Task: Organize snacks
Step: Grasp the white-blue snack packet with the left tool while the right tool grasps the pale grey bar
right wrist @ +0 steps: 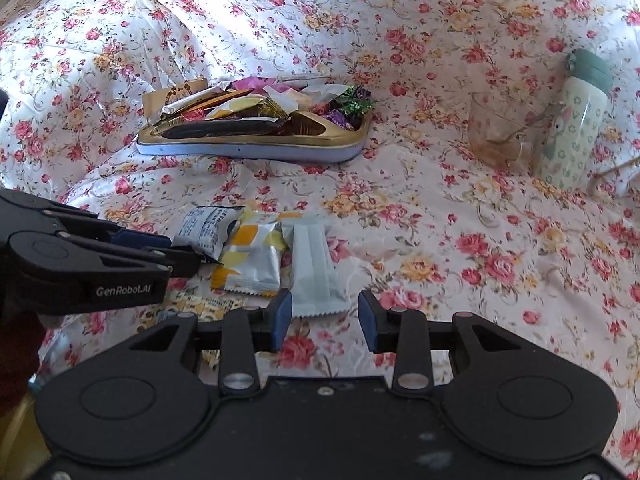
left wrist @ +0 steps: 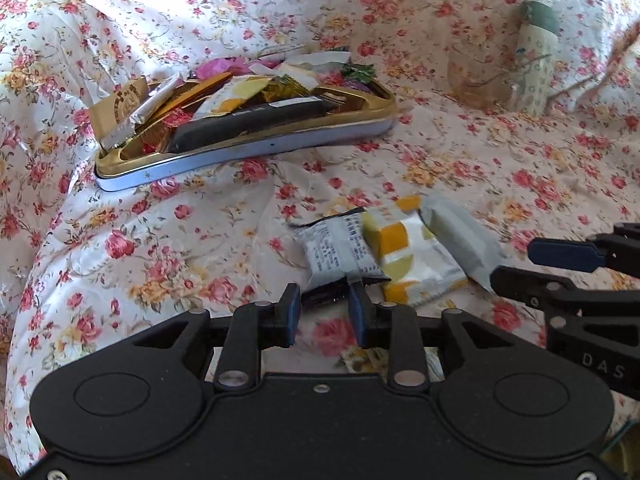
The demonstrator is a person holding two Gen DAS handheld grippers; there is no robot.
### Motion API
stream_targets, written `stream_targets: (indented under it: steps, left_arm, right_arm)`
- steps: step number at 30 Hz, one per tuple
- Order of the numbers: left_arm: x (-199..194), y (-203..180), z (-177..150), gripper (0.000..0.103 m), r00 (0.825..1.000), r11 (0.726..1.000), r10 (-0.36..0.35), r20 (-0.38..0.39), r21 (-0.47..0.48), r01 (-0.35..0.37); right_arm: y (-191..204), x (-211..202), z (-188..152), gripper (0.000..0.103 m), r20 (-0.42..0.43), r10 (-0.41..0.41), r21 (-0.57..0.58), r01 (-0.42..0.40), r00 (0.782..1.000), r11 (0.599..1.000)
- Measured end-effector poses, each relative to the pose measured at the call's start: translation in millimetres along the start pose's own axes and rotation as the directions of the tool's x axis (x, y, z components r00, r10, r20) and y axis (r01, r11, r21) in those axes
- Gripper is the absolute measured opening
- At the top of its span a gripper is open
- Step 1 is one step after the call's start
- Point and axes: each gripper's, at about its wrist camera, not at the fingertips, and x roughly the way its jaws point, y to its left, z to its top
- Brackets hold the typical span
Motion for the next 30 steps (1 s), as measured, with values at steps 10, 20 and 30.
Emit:
stream_targets:
  steps: [10, 20, 30]
  left_arm:
    - [16.8, 8.2, 4.9, 0.047, 0.997, 0.999, 0.041, 0.067, 0.021, -0.043]
    - [19.9, 14.5, 4.5, 0.057, 0.996, 0.999, 0.035, 0.084, 0.022, -0.037]
    - [19.7, 14.0, 3.7, 0.057, 0.995, 0.999, 0.036, 0.089, 0.027, -0.038]
  right_arm:
    - [6.8, 17.1, 6.9, 0.039, 0.015, -0.012, -0.022, 0.012, 1.000, 1.000]
    - [6.3, 37.4, 7.7, 0.042, 0.051, -0.036, -0.038, 0.038, 0.998, 0.999]
    - [-11.7, 52.6, 13.3, 0.053, 0.100, -0.051, -0.050, 0.056, 0.994, 0.997]
